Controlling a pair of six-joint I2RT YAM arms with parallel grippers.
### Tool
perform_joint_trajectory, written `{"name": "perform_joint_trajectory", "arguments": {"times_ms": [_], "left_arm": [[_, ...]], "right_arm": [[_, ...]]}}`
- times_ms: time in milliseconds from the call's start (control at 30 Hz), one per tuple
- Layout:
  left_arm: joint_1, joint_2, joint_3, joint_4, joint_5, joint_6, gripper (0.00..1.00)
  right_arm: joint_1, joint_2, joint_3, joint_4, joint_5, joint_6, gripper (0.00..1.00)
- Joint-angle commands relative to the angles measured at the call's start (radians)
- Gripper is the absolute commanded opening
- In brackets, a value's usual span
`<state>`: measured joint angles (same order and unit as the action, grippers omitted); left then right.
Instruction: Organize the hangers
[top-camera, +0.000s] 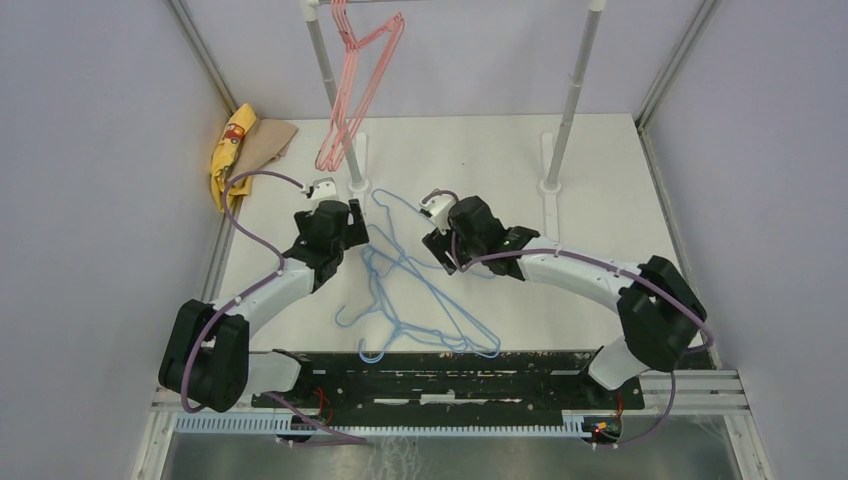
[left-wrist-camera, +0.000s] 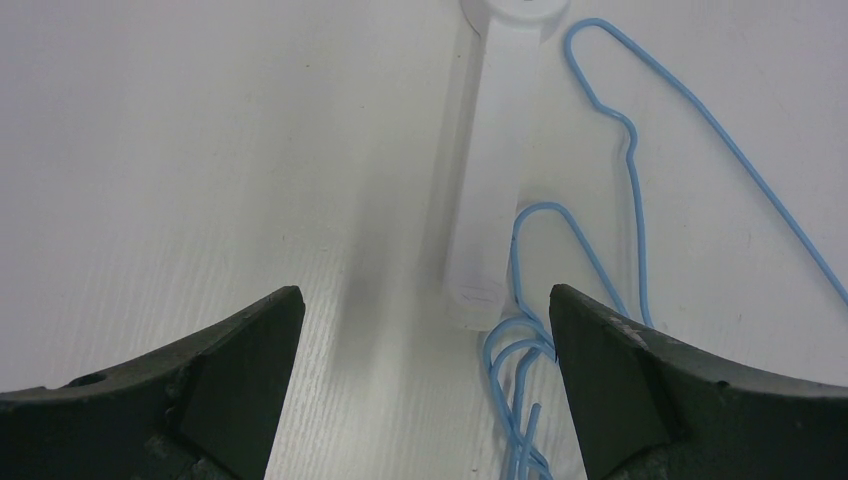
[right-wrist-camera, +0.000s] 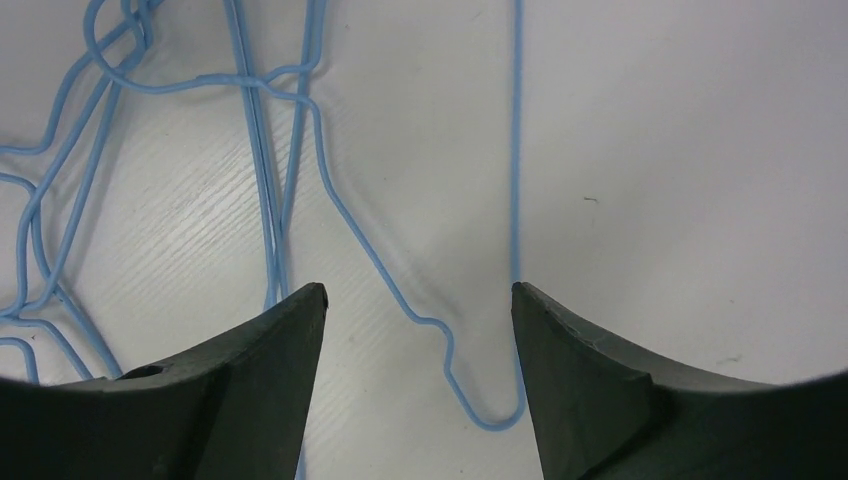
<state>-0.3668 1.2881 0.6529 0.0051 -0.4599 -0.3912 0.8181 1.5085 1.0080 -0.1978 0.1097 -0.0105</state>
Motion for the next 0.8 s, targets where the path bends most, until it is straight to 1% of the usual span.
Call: {"name": "perform_joint_trajectory", "arguments": {"times_ms": [0,33,233,400,567,767], "left_arm": [[0.011,-0.016,-0.021,0.070,0.000,-0.017,0.99],[0.012,-0.021,-0.027,0.076,0.001,-0.020,0.99],[0.020,-0.040,-0.033,0.074,-0.004,-0.018,0.99],[0.025,-0.049,-0.037,0.070,-0.011,-0.017,0.99],[0.026,-0.039,-0.035,0.072,-0.013,-0.018,0.99],[0.029,-0.025,-0.033,0.074,-0.014,-0.020,0.99]], "right_arm": [[0.004,0.118,0.085,0.060,-0.120,-0.063,0.75],[0.004,0.151,0.107,0.053,-0.134,-0.071,0.74],[-0.015,0.316,0.231,0.007,-0.179,-0.093,0.59],[-0.038,0.357,0.244,0.041,-0.230,-0.082,0.57],[-0.050,0.400,0.270,0.023,-0.293,-0.074,0.51],[-0.050,0.405,0.252,0.039,-0.353,-0.069,0.50]]}}
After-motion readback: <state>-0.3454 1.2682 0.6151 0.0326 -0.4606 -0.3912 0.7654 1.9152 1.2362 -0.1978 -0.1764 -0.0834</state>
